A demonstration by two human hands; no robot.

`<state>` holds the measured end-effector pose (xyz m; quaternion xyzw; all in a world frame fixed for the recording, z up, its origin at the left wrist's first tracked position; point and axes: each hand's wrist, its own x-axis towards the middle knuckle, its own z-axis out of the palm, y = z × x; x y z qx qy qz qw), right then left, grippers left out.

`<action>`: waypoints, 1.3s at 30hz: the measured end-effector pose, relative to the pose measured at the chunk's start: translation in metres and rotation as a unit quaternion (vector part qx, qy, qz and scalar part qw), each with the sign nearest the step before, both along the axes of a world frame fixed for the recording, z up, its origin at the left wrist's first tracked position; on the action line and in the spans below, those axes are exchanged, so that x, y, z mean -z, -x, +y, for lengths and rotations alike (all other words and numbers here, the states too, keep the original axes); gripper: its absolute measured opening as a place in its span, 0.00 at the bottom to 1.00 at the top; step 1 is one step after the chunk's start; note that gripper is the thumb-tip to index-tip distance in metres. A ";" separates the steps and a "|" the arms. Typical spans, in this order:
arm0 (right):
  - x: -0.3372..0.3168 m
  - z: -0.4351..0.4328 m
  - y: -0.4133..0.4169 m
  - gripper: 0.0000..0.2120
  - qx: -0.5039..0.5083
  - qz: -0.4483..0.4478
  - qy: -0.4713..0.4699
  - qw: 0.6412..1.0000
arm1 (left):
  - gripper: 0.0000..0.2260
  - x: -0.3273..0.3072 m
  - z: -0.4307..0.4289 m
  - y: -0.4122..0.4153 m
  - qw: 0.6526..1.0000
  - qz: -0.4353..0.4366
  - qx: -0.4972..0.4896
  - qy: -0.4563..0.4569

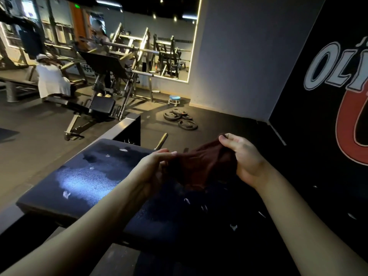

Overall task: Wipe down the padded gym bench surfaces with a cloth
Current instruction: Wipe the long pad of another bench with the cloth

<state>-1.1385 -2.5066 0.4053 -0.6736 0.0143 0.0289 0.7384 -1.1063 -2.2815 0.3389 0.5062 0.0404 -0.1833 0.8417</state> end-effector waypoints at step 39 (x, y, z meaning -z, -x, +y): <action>-0.023 -0.011 -0.013 0.07 0.019 -0.091 0.368 0.925 | 0.06 -0.051 0.038 -0.045 0.873 -0.292 0.045 -0.389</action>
